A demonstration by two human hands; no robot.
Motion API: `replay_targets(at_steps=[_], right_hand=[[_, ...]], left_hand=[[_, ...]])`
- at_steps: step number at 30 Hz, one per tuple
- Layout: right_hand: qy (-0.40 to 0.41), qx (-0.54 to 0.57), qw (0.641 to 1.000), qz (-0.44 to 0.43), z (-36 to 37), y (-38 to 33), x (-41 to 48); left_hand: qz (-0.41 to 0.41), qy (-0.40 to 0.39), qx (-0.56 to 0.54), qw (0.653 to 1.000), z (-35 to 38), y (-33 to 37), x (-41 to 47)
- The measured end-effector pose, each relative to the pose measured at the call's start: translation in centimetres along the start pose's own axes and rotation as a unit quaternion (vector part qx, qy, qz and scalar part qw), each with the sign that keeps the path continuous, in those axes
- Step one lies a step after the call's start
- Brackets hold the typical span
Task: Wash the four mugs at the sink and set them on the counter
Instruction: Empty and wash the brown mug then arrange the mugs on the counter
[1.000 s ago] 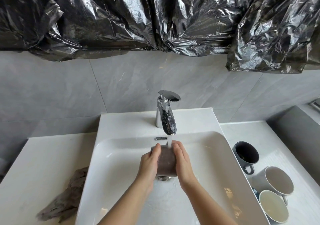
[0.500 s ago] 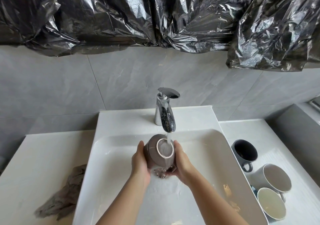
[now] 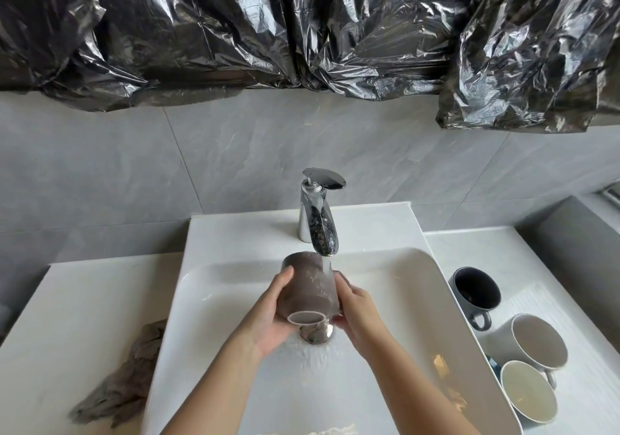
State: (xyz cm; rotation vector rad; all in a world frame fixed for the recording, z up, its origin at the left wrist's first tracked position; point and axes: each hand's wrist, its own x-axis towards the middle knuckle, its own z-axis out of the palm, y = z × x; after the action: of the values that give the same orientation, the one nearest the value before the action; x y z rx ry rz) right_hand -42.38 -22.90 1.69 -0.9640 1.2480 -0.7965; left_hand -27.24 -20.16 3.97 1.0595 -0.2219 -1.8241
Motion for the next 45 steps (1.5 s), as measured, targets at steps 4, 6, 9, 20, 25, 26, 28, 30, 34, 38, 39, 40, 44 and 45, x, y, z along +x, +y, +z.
replay_targets(at_steps=[4, 6, 9, 20, 25, 26, 28, 30, 34, 38, 39, 40, 44, 45], right_hand=[[0.058, -0.033, 0.995, -0.078, 0.2, 0.1, 0.3], [0.073, -0.051, 0.991, -0.098, 0.3, -0.2, 0.1], [-0.001, -0.024, 0.991, -0.128, 0.2, -0.8, -0.9], [-0.122, 0.015, 0.992, -0.004, -0.7, -2.6, -1.2], [-0.053, -0.037, 0.998, -0.014, -0.8, -2.2, -1.9], [-0.065, -0.049, 0.997, -0.016, -1.0, -2.2, -2.1], [-0.093, -0.052, 0.994, -0.017, -1.6, -1.9, -2.1], [-0.08, -0.04, 0.995, -0.038, -1.9, -1.3, -2.1], [-0.007, -0.071, 0.992, -0.106, -3.0, -0.2, -1.8], [-0.017, -0.136, 0.982, -0.131, -3.9, 0.1, -1.6], [-0.035, -0.166, 0.976, -0.139, -3.9, 0.1, -1.6], [-0.05, -0.191, 0.969, -0.146, -3.7, 0.2, -1.6], [0.003, -0.173, 0.975, -0.137, -3.5, 0.8, -1.2], [0.03, -0.143, 0.981, -0.13, -3.6, 1.0, -1.2]], left_hand=[[0.045, -0.009, 0.133, 0.99, -0.6, -0.6, 0.5], [0.068, 0.057, 0.186, 0.978, -0.6, -0.9, 1.3], [0.12, 0.145, 0.242, 0.952, -0.8, -1.2, 2.1], [0.244, 0.15, 0.184, 0.94, -1.0, -2.5, 2.6], [0.29, 0.131, 0.267, 0.91, 0.0, -2.2, 2.8], [0.28, 0.129, 0.274, 0.911, 0.0, -1.9, 3.0], [0.28, 0.105, 0.302, 0.905, 0.2, -1.4, 2.9], [0.307, 0.08, 0.354, 0.88, 0.3, -1.4, 2.4], [0.508, 0.045, 0.597, 0.619, -1.0, -2.2, 0.6], [0.462, -0.07, 0.798, 0.381, -2.5, -2.0, 0.9], [0.409, -0.073, 0.845, 0.338, -2.1, -1.8, 1.4], [0.353, -0.074, 0.885, 0.293, -1.6, -1.7, 2.0], [0.218, -0.068, 0.951, 0.207, 0.3, -1.3, 2.5], [0.218, -0.07, 0.953, 0.2, 0.5, -1.5, 2.4]])
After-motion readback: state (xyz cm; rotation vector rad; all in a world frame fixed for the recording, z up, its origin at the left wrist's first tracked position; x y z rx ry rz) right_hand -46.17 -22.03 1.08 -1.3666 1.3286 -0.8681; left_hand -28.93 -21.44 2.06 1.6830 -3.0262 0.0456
